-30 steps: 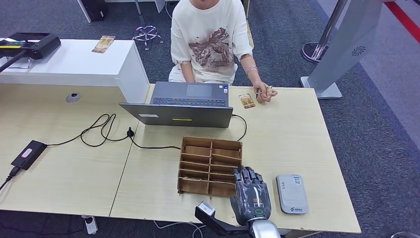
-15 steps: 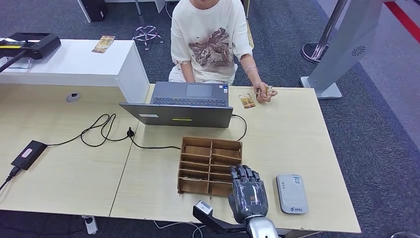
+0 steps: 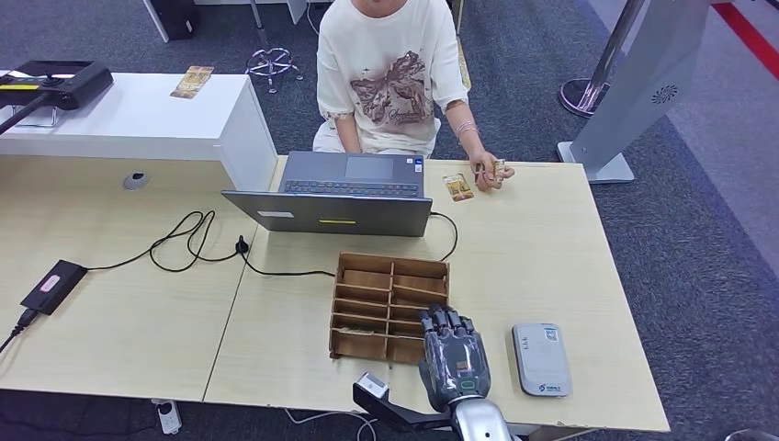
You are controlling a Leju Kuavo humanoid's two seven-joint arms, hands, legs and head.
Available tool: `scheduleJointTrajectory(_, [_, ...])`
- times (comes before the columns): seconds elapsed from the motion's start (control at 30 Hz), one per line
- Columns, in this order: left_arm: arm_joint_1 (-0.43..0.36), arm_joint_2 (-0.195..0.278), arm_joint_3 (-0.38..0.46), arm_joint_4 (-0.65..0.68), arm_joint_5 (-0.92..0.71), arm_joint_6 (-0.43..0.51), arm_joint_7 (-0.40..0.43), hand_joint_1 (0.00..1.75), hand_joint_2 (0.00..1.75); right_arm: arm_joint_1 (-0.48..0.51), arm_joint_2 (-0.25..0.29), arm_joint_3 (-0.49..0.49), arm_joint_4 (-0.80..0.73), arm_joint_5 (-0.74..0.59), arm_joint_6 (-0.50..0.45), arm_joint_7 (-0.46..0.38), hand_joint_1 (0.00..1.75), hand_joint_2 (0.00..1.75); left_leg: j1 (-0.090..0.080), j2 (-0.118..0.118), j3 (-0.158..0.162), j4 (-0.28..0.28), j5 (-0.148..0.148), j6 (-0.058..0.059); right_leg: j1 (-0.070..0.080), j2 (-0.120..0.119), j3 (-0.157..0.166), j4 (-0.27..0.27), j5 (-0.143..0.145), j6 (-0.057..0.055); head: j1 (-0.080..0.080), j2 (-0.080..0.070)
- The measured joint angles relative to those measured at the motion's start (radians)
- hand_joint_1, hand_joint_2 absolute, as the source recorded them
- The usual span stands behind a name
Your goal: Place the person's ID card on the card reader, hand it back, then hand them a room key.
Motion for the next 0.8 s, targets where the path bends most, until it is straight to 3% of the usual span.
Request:
scheduleJointTrajectory(0.07, [0.000,0.000,-0.001,0.000,0.000,0.000,0.000,0.00,0.00,-0.001,0.000,0.000,0.003,0.000,0.000,0.000,0.84,1.75,0.000,0.000,0.000,0.000,0.000,0.000,0.000,0.000,0.000,0.000,0.000,0.000,0.000,0.000])
scheduleJointTrajectory(0.2, [0.000,0.000,-0.001,0.000,0.000,0.000,0.000,0.00,0.00,-0.001,0.001,0.000,0.006,0.000,0.000,0.000,1.34,1.75,0.000,0.000,0.000,0.000,0.000,0.000,0.000,0.000,0.000,0.000,0.000,0.000,0.000,0.000])
scheduleJointTrajectory(0.43, [0.000,0.000,-0.001,0.000,0.000,-0.001,0.000,0.00,0.00,-0.003,0.002,0.001,0.011,0.000,-0.001,-0.001,1.47,1.75,0.000,0.000,0.000,0.000,0.000,0.000,0.000,0.000,0.000,0.000,0.000,0.000,0.000,0.000])
scheduleJointTrajectory(0.7, [0.000,0.001,-0.001,0.000,-0.001,-0.001,0.000,0.00,0.00,-0.003,0.003,0.001,0.012,0.000,-0.002,-0.002,1.49,1.75,0.000,0.000,0.000,0.000,0.000,0.000,0.000,0.000,0.000,0.000,0.000,0.000,0.000,0.000])
scheduleJointTrajectory(0.8, [0.000,0.001,-0.001,0.000,-0.002,-0.001,0.000,0.00,0.00,-0.003,0.003,0.001,0.012,0.000,-0.004,-0.003,1.61,1.75,0.000,0.000,0.000,0.000,0.000,0.000,0.000,0.000,0.000,0.000,0.000,0.000,0.000,0.000])
